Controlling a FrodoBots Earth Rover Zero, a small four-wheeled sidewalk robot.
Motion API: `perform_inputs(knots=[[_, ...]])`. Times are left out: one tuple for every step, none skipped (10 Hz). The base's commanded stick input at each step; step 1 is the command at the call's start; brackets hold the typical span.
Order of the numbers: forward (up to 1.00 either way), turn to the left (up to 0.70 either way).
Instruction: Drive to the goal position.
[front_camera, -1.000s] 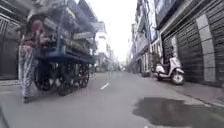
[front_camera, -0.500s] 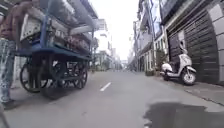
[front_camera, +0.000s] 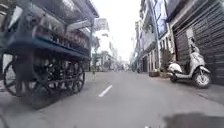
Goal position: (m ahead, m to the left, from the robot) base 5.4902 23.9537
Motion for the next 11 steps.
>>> perform_inputs(knots=[[1.00,0.00],[1.00,0.00],[1.00,0.00],[1.00,0.00],[1.00,0.00],[1.00,0.00],[1.00,0.00],[1.00,0.00],[1.00,0.00],[1.00,0.00],[1.00,0.00]])
